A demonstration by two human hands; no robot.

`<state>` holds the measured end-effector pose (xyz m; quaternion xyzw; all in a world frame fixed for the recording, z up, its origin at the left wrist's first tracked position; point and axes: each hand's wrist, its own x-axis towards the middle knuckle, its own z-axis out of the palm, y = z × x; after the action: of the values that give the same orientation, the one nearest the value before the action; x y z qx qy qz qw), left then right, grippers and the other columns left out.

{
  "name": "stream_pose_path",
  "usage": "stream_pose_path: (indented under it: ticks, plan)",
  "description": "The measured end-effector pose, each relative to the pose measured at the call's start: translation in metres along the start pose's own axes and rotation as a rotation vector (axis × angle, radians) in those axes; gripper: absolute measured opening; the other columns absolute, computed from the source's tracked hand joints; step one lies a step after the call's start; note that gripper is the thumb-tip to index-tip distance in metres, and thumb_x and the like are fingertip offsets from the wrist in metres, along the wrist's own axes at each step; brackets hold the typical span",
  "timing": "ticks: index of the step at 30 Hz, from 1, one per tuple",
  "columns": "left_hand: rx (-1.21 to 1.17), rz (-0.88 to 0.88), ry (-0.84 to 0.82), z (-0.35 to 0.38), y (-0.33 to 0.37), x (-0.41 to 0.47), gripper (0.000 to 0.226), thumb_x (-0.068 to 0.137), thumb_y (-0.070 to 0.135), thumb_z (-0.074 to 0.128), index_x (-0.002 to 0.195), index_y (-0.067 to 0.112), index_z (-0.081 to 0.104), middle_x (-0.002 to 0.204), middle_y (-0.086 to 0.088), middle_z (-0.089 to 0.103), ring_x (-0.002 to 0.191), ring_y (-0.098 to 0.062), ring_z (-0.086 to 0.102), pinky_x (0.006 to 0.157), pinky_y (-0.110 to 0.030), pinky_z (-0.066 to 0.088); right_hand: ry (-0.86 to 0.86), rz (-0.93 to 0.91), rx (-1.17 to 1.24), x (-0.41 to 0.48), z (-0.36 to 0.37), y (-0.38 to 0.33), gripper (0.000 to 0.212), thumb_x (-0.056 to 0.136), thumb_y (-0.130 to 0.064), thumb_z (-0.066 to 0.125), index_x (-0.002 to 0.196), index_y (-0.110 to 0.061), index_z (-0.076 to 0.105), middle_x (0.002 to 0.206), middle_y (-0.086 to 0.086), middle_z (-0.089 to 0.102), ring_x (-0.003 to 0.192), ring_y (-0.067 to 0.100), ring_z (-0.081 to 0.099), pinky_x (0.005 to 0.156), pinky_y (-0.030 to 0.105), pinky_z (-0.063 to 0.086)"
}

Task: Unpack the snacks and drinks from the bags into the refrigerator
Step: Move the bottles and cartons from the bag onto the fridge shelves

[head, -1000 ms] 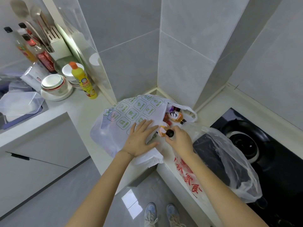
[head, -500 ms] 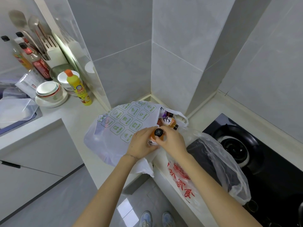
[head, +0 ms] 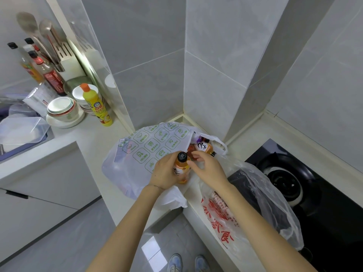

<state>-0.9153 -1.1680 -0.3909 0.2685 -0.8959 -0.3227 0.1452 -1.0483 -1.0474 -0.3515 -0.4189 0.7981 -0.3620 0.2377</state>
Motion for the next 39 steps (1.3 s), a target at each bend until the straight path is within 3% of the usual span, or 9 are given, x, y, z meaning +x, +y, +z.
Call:
stream_pose_path:
  ticks: [7,10,13,18,22,26,30,35,39]
  plan:
    - [0.059,-0.021,-0.009,0.004,-0.002,0.005,0.082,0.066,0.057,0.07,0.137,0.02,0.052,0.145,0.002,0.047,0.136,-0.021,0.039,0.109,-0.049,0.035,-0.026,0.035,0.009,0.004,-0.002,0.006,0.036,0.093,-0.017,0.057,0.129,-0.018,0.056,0.122,-0.003,0.062,0.11,0.009,0.056,0.093,0.022,0.043]
    - [0.014,-0.001,0.025,-0.002,0.006,-0.003,0.079,0.069,0.041,0.081,0.139,0.022,0.049,0.15,0.002,0.041,0.141,-0.021,0.034,0.115,-0.042,0.028,-0.015,0.07,0.057,0.006,-0.002,0.007,0.036,0.095,-0.009,0.051,0.129,-0.015,0.055,0.122,0.0,0.061,0.109,0.011,0.057,0.093,0.022,0.042]
    - [-0.206,-0.07,0.161,-0.022,0.024,-0.015,0.069,0.073,0.029,0.082,0.135,0.024,0.051,0.14,0.007,0.052,0.13,-0.007,0.046,0.108,-0.022,0.034,-0.028,0.082,0.093,0.008,0.0,0.008,0.034,0.096,-0.009,0.05,0.129,-0.013,0.055,0.12,0.002,0.061,0.108,0.011,0.056,0.092,0.02,0.041]
    - [-0.482,-0.092,0.389,-0.076,0.049,-0.033,0.056,0.07,0.022,0.083,0.116,0.04,0.055,0.114,0.011,0.064,0.109,-0.007,0.059,0.098,-0.034,0.048,-0.091,0.078,0.114,0.013,0.012,0.001,0.033,0.096,-0.013,0.053,0.129,-0.011,0.055,0.119,0.002,0.061,0.106,0.012,0.056,0.09,0.02,0.042]
    - [-0.434,-0.071,0.551,-0.122,0.06,-0.044,0.054,0.067,0.036,0.079,0.113,0.044,0.052,0.115,0.008,0.06,0.108,-0.006,0.057,0.09,-0.022,0.047,-0.184,0.093,0.118,0.013,0.029,-0.006,0.038,0.094,-0.021,0.059,0.13,-0.012,0.053,0.121,0.0,0.06,0.112,0.016,0.057,0.097,0.03,0.047]
    - [-0.35,-0.101,0.616,-0.147,0.05,-0.063,0.052,0.066,0.037,0.079,0.109,0.046,0.052,0.111,0.012,0.057,0.105,-0.002,0.056,0.081,-0.014,0.047,-0.221,0.111,0.247,0.004,0.043,-0.022,0.037,0.092,-0.04,0.059,0.12,-0.016,0.059,0.112,-0.008,0.064,0.106,0.009,0.059,0.091,0.025,0.046]
    - [-0.3,-0.179,0.609,-0.145,0.032,-0.088,0.053,0.063,0.047,0.077,0.11,0.044,0.053,0.108,0.013,0.057,0.104,-0.006,0.056,0.08,-0.02,0.048,-0.362,0.083,0.206,-0.007,0.061,-0.038,0.042,0.086,-0.048,0.065,0.12,-0.023,0.056,0.108,-0.013,0.063,0.107,0.007,0.059,0.092,0.026,0.046]
    - [-0.339,-0.299,0.586,-0.129,0.009,-0.12,0.063,0.063,0.043,0.08,0.119,0.032,0.055,0.112,0.018,0.055,0.105,-0.004,0.056,0.083,-0.02,0.047,-0.39,0.009,0.127,-0.018,0.086,-0.051,0.068,0.087,-0.017,0.068,0.147,-0.021,0.034,0.126,-0.001,0.053,0.123,0.009,0.048,0.094,0.019,0.037]
    - [-0.349,-0.411,0.557,-0.115,-0.012,-0.142,0.06,0.059,0.041,0.082,0.112,0.034,0.054,0.111,0.006,0.057,0.105,-0.015,0.058,0.089,-0.042,0.053,-0.342,0.003,0.132,-0.022,0.099,-0.055,0.061,0.091,0.001,0.055,0.146,-0.018,0.037,0.126,0.006,0.055,0.124,0.016,0.05,0.089,0.014,0.035]
